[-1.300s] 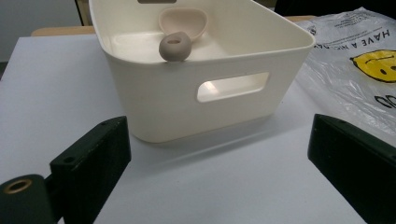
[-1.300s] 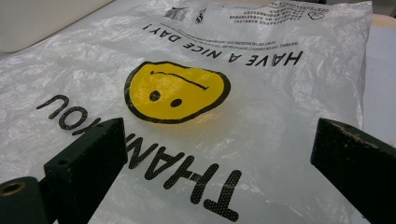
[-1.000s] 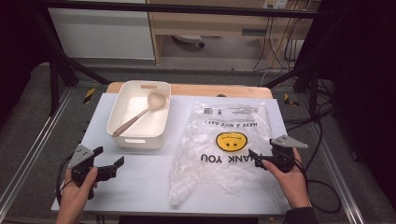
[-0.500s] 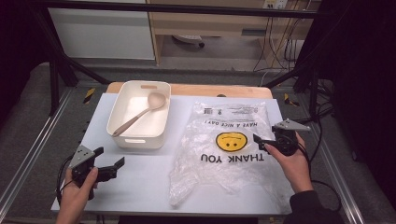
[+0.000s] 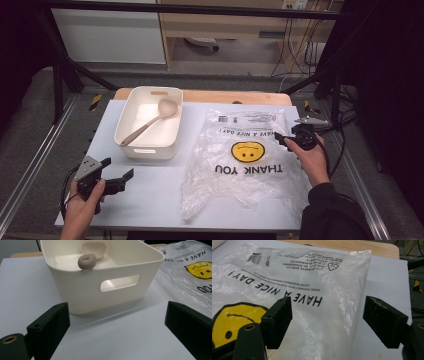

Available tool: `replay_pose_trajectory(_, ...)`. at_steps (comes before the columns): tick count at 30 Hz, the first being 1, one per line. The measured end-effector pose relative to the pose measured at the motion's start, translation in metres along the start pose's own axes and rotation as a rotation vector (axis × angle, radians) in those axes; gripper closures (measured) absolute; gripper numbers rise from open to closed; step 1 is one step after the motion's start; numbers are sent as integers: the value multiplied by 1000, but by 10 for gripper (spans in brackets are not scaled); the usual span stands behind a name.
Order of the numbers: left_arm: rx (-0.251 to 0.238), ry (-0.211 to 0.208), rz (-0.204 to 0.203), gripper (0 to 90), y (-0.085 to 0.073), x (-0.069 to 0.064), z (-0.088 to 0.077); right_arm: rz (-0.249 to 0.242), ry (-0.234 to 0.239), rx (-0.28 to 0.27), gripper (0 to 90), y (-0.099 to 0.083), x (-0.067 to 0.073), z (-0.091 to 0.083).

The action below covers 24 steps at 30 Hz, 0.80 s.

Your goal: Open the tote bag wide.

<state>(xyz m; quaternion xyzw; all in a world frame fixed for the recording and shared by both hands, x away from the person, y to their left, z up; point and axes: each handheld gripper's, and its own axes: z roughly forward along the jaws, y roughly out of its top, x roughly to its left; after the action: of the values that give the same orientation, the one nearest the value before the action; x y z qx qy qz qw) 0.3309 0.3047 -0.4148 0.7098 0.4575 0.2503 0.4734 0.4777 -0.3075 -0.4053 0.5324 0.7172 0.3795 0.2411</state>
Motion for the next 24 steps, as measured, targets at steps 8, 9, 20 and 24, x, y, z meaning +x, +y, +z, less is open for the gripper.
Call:
replay_pose_trajectory(8, -5, 9, -7, 55, 0, 1, -1, 27, -16, 42, 246, -2, -13, 15)
replay_pose_trajectory(9, -5, 11, -8, 55, -1, 1, 0, 33, -9, 48, 245, -1, -15, 17)
replay_pose_trajectory(20, 2, 24, -14, 55, -2, 2, 1, 68, -13, 41, 250, 7, -24, 34)
replay_pose_trajectory(24, 7, 23, -12, 55, -2, 3, 1, 66, -13, 57, 276, 6, -23, 42)
